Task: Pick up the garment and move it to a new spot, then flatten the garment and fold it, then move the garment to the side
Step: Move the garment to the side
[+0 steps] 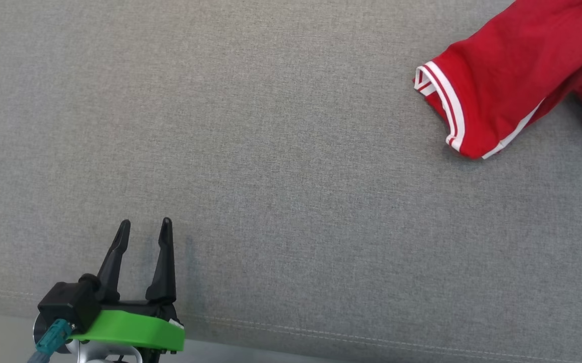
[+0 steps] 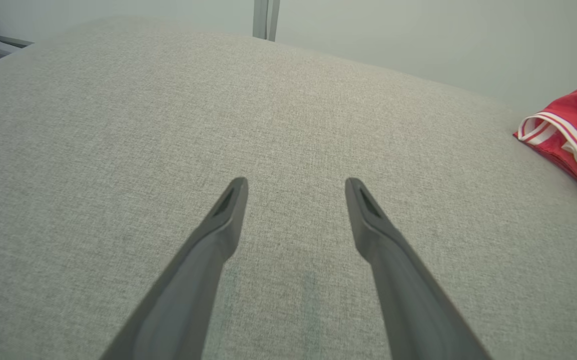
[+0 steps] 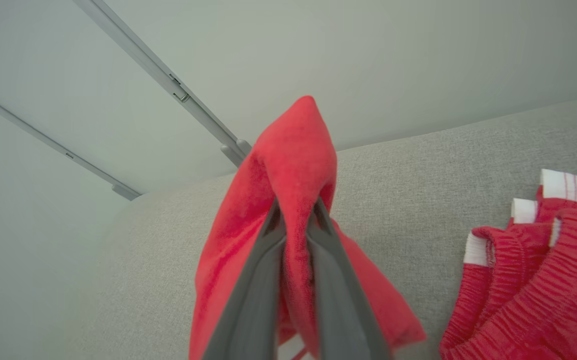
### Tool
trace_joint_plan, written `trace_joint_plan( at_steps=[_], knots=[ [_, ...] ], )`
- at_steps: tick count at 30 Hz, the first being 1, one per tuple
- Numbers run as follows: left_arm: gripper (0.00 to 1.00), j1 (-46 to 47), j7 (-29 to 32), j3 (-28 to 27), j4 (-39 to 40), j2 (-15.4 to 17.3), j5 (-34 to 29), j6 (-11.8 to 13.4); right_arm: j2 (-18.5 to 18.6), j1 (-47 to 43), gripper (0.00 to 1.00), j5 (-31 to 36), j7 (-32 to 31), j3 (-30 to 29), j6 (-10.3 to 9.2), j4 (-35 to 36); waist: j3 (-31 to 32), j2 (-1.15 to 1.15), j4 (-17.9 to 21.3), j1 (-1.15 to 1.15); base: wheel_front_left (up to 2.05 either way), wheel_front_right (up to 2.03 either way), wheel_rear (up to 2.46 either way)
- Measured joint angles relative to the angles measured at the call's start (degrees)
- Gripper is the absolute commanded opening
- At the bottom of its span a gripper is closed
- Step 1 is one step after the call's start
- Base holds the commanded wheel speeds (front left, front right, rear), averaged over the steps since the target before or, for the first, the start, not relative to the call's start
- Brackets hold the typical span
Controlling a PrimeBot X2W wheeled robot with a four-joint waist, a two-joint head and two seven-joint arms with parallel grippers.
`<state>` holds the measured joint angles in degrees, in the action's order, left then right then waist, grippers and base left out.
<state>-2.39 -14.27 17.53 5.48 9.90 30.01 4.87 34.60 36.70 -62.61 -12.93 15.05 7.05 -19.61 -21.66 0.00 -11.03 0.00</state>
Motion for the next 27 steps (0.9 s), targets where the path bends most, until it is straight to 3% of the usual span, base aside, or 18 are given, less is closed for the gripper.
trace_joint_plan(
  at_steps=[27],
  knots=[
    [1.00, 2.70, 1.69, -1.94, 2.70, 3.78, -3.50, 0.20, -1.44, 0.08, 0.00, -6.44, 6.58, -8.25, 0.00, -7.57, -4.59, 0.00, 12.36, 0.00, 0.00, 0.00, 0.00]
  ],
)
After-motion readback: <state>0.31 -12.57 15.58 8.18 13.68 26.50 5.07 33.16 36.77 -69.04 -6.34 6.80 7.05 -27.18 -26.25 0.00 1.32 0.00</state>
